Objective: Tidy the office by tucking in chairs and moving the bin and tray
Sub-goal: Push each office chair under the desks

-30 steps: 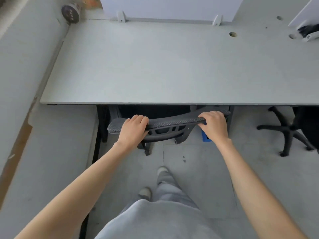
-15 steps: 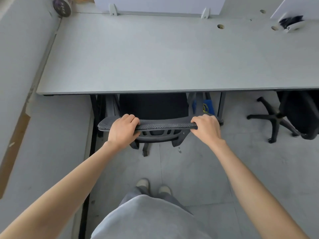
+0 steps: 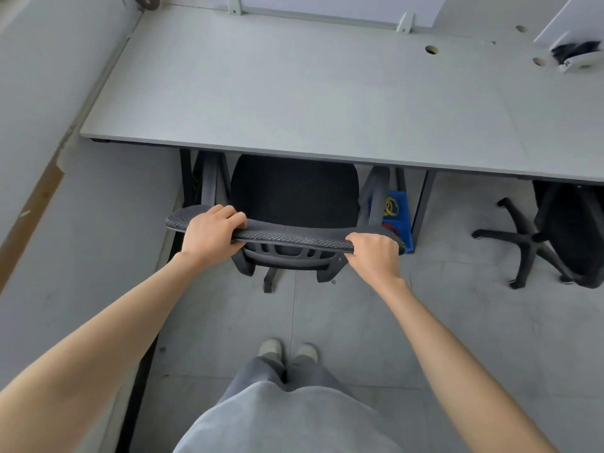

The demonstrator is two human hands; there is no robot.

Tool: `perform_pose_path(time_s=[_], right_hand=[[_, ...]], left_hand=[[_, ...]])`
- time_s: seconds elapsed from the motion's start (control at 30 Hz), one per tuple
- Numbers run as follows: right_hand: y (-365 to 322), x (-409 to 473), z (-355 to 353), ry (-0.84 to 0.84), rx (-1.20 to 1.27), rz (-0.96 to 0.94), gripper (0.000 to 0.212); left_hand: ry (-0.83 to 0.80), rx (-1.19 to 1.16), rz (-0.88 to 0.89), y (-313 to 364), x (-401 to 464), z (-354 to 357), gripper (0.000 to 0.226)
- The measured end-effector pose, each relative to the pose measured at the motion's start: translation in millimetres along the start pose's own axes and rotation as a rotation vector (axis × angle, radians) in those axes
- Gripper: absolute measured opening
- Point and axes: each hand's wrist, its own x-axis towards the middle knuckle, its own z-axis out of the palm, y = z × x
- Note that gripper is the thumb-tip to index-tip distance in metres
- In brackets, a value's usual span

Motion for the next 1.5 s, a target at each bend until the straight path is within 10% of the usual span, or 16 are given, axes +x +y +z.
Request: perform_pose_path(time_s=[0.93,1.5], right_hand=[[12.3,31.9,-6.3,-0.016,-0.036,0.029,0.032],[-23.1,-93.9,17.2,0.050,0.073,0.007,0.024]], left_hand=[[-0.043,-0.039,-0.120,8.1,24.3,2.2,0.017],[0.063,-0.081,0.040,22.3,-112.2,-0.9,0.024]])
